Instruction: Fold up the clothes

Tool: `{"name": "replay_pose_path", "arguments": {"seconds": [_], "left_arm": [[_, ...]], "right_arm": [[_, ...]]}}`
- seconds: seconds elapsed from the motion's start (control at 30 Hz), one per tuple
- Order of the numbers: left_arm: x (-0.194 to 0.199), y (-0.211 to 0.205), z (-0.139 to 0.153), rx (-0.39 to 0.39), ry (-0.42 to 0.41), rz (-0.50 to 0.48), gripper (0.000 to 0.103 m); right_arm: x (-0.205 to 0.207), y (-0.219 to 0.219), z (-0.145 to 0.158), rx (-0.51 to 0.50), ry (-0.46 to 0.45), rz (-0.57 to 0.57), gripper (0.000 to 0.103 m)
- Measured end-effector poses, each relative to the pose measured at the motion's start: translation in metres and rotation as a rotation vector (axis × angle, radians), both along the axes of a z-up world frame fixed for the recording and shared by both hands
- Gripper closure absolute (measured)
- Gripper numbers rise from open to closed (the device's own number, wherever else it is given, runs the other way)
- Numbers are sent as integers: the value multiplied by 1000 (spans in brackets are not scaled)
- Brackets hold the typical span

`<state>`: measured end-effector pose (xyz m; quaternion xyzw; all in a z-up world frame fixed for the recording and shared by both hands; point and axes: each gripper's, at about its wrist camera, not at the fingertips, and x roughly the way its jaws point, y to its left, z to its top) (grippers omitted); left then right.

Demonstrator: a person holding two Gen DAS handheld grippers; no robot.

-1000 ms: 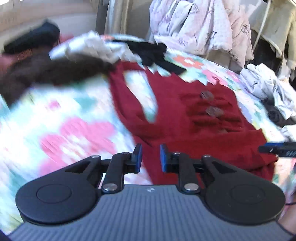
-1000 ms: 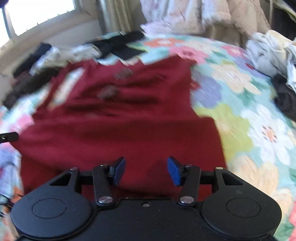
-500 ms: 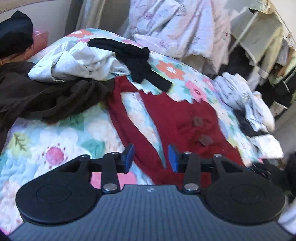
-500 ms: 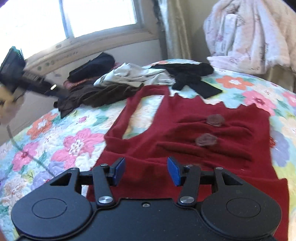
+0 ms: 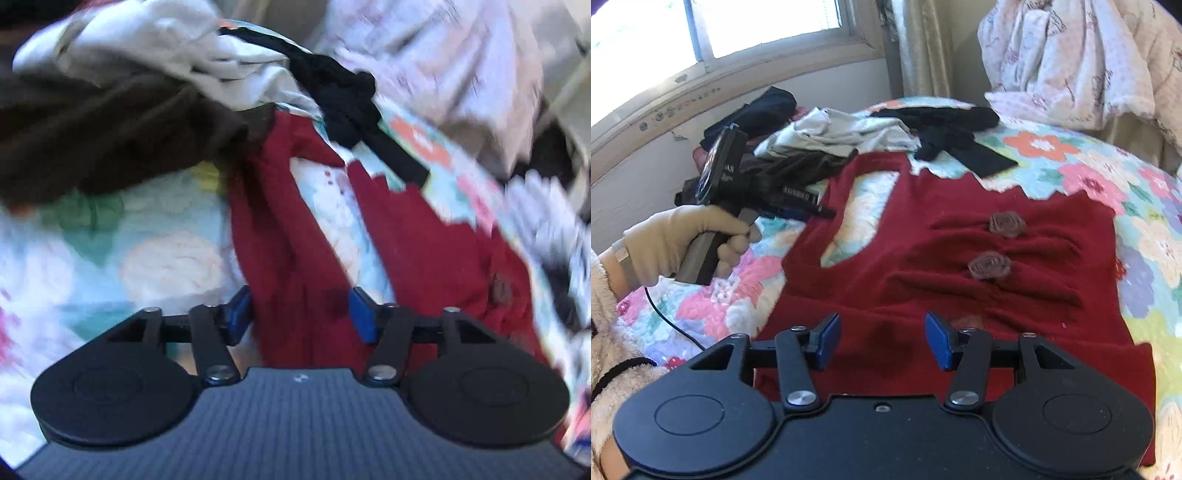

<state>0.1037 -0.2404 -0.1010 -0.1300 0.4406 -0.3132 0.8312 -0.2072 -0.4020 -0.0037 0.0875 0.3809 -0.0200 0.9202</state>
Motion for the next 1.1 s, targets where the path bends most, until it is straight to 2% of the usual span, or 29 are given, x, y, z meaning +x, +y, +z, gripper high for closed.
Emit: {"name": "replay_pose_path", "arguments": {"seconds": [0.03,0.07,0.1,0.2,0.33,0.47,0.5,0.53,0.63,0.7,0.8,0.87,0.93,1.0,1.1], "left_arm": [[2,2,-3,-37,9,21,50],[3,4,-5,-63,9,29,67],[2,5,-5,-67,5,23,93],[-8,9,3,-37,-69,39,93],[-32,27,45,-39,-189,93,93],[-68,62,97,-142,-294,219,93],[-79,70,106,-136,-329,247,93],[-92,77,114,-118,-377,277,93],[-108,92,119,-13,-401,364,91],[-101,95,112,27,-339,380,91],[-85,87,99,169,-293,372,91],[-77,91,93,127,-287,352,90],[-68,104,89,-65,-279,319,90],[-59,106,87,-110,-288,303,91],[-50,105,84,-118,-285,252,92]], "right_arm": [[0,0,-3,-2,8,-2,46],[1,1,-6,-4,16,-3,46],[2,2,-8,-11,20,-2,46],[5,5,-9,-10,18,-6,46],[11,6,-6,41,-1,-8,46],[19,12,-5,46,-16,18,46],[21,14,-6,42,-17,29,46],[23,17,-8,38,-18,40,46],[32,25,-16,35,-13,73,46],[40,29,-22,55,5,88,46],[52,41,-28,40,31,114,46],[59,50,-28,36,35,134,46],[65,59,-27,44,35,157,47],[74,70,-26,56,34,204,47],[90,89,-25,68,25,271,47]]}}
